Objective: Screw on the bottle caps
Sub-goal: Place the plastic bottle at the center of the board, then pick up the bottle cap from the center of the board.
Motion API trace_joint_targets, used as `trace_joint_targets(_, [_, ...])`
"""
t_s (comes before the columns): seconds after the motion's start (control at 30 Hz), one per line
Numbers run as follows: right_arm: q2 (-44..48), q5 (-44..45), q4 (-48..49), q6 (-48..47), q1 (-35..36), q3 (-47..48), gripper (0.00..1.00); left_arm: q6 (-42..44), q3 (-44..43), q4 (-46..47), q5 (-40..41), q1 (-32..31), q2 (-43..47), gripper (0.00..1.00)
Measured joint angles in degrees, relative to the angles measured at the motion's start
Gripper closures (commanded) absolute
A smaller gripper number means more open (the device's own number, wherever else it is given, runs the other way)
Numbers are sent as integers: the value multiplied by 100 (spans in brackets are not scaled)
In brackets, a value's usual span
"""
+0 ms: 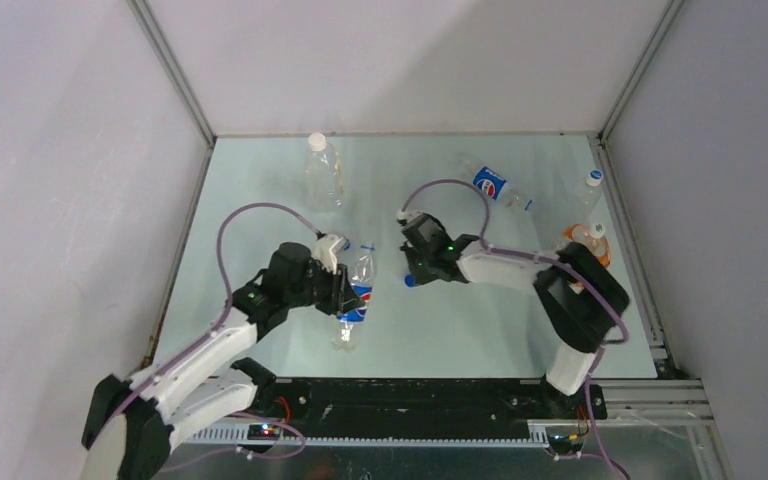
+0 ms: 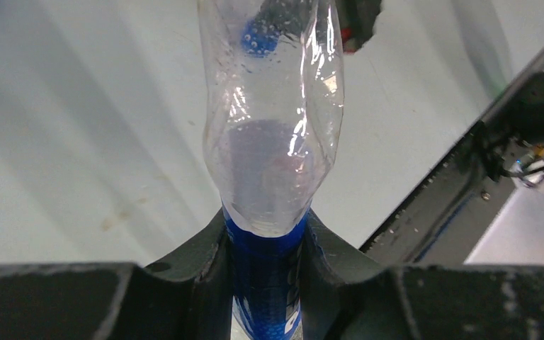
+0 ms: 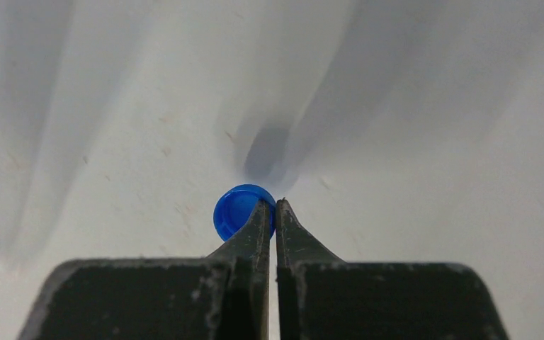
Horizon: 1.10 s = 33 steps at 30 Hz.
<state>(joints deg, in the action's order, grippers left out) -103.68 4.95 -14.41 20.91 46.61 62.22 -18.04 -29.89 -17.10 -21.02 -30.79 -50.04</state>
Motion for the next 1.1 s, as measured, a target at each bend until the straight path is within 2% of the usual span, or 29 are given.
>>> trace_joint_targets(0.27, [1803,81,-63,409,-426,-1200,100,-844,492,1620,-1014,-28,-1565,76])
trace_joint_targets(0.4, [2192,92,-48,503,-472,-1351,100,-1423,654,2422,-1368,-31,-2262,48])
trace_joint_targets(0.53, [2361,87,-48,568,-490,-1434,100,-1617,680,2605,-1362,-33,-2376,37])
trace_joint_targets(0.63, [2496,57,-66,586,-505,-1497,100,-1565,693,2468,-1102,-44,-2216,32])
trace_joint_targets(0.77, [2778,-50,-92,614,-525,-1537,100,-1327,684,1967,-564,-44,-1567,18])
trace_joint_targets(0.87, [3047,-131,-92,612,-555,-1537,100,-1130,612,1469,-179,-44,-977,2])
trace_joint_targets(1.1, [3689,-501,-74,608,-649,-1541,100,-763,-74,424,595,-48,302,0])
